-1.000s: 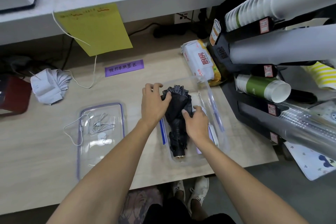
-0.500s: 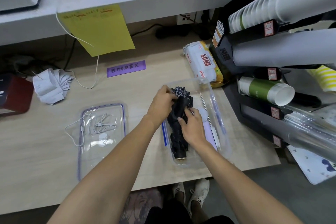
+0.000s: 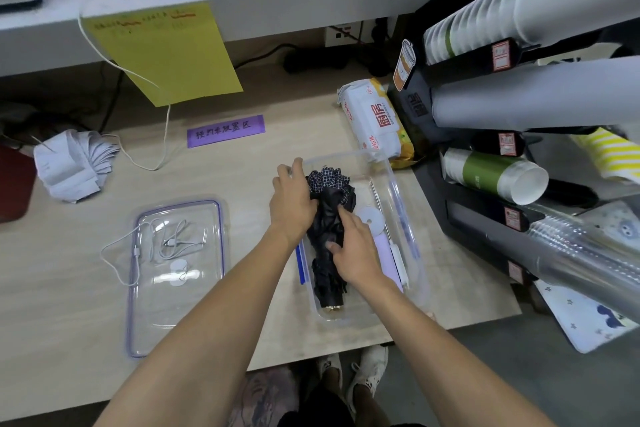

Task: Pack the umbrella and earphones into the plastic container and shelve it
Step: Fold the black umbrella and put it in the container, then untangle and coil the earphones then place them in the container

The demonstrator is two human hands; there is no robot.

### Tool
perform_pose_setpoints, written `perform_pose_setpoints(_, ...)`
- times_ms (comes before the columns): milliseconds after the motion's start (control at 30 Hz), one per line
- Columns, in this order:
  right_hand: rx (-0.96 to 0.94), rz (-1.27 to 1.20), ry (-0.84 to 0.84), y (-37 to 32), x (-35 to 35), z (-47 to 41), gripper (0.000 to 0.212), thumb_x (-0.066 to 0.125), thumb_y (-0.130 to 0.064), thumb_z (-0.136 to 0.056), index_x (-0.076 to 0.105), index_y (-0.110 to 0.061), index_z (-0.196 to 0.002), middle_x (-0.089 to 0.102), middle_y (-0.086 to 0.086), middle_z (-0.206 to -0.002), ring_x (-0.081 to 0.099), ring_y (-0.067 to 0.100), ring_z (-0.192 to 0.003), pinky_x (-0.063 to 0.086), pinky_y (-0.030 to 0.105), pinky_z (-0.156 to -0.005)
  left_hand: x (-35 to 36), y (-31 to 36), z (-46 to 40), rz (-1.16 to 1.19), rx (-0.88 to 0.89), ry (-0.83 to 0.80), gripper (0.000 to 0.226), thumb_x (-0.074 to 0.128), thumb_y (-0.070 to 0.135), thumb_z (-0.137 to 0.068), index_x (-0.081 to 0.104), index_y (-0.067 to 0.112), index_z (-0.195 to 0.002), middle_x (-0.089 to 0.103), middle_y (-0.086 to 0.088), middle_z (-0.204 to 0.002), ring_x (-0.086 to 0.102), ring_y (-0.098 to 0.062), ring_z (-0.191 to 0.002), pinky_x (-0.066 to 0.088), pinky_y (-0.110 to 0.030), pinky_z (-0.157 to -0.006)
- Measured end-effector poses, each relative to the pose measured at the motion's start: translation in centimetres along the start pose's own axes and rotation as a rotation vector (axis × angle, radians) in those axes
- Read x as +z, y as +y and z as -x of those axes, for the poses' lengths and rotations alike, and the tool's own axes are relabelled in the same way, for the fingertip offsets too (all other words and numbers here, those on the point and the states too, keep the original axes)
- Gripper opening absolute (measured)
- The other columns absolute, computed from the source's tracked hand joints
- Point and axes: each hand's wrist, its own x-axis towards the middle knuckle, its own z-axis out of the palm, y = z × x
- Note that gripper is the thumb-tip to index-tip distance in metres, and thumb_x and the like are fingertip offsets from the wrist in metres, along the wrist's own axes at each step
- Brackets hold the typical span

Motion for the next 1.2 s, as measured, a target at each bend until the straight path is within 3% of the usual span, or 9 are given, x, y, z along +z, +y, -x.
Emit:
perform_pose_setpoints(167,0.023,0.033,-0.084,-0.4,-1.1,0.0,0.076,0.06,-0.014,-0.095,0.016,-0.011,-0.158,0.031,0.009,-0.159,0.03,0.029,-0.143,0.028,0.036,-0.116,-0.3,0.0,0.3,0.006,-0.003,-0.029,0.084,0.073,0.009,-0.08,0.026,0.015,-0.149,0.037,-0.015,-0.138,0.045,-0.039,-0.121,0.054,-0.05,-0.081)
perform_pose_setpoints(333,0.066,0.04,-0.005,-1.8,-3.1,0.7,0.062,0.054,-0.012,-0.095,0.029,-0.007,-0.151,0.042,0.015,-0.149,0.039,0.033,-0.136,0.038,0.04,-0.107,-2.6,0.4,2.4,0.033,-0.02,-0.028,0.094,0.078,0.029,-0.085,0.019,0.012,-0.156,0.033,-0.017,-0.148,0.04,-0.04,-0.129,0.045,-0.049,-0.097)
perform_pose_setpoints(600,-0.173,0.233,0.217,-7.2,-2.6,2.0,0.043,0.055,-0.008,-0.089,0.05,-0.008,-0.132,0.049,0.015,-0.13,0.044,0.033,-0.119,0.036,0.038,-0.102,-6.6,-3.9,8.1,0.077,-0.13,0.162,0.054,0.057,0.023,-0.101,0.035,0.009,-0.148,0.044,-0.016,-0.143,0.044,-0.034,-0.129,0.044,-0.045,-0.097)
perform_pose_setpoints(800,-0.376,0.244,0.012,-10.7,2.2,3.2,0.038,0.05,-0.008,-0.092,0.053,-0.009,-0.13,0.053,0.011,-0.129,0.047,0.028,-0.122,0.036,0.033,-0.102,-8.2,-11.1,12.3,0.084,-0.274,0.198,0.041,0.051,0.018,-0.102,0.046,0.002,-0.138,0.053,-0.021,-0.136,0.047,-0.038,-0.127,0.042,-0.046,-0.102)
perform_pose_setpoints(1000,-0.408,0.339,-0.207,-13.4,7.6,3.0,0.041,0.046,-0.012,-0.097,0.048,-0.01,-0.138,0.052,0.011,-0.134,0.048,0.027,-0.124,0.043,0.035,-0.094,-9.4,-18.9,15.2,0.102,-0.382,0.247,0.033,0.048,0.011,-0.1,0.053,0.001,-0.131,0.059,-0.022,-0.131,0.051,-0.038,-0.123,0.044,-0.044,-0.098)
perform_pose_setpoints(1200,-0.448,0.4,-0.305,-16.1,11.7,0.4,0.048,0.045,-0.01,-0.097,0.044,-0.009,-0.145,0.047,0.014,-0.143,0.047,0.032,-0.129,0.044,0.039,-0.1,-10.0,-23.8,14.9,0.087,-0.419,0.272,0.028,0.047,0.008,-0.1,0.056,0.002,-0.126,0.062,-0.021,-0.123,0.053,-0.039,-0.116,0.047,-0.046,-0.092)
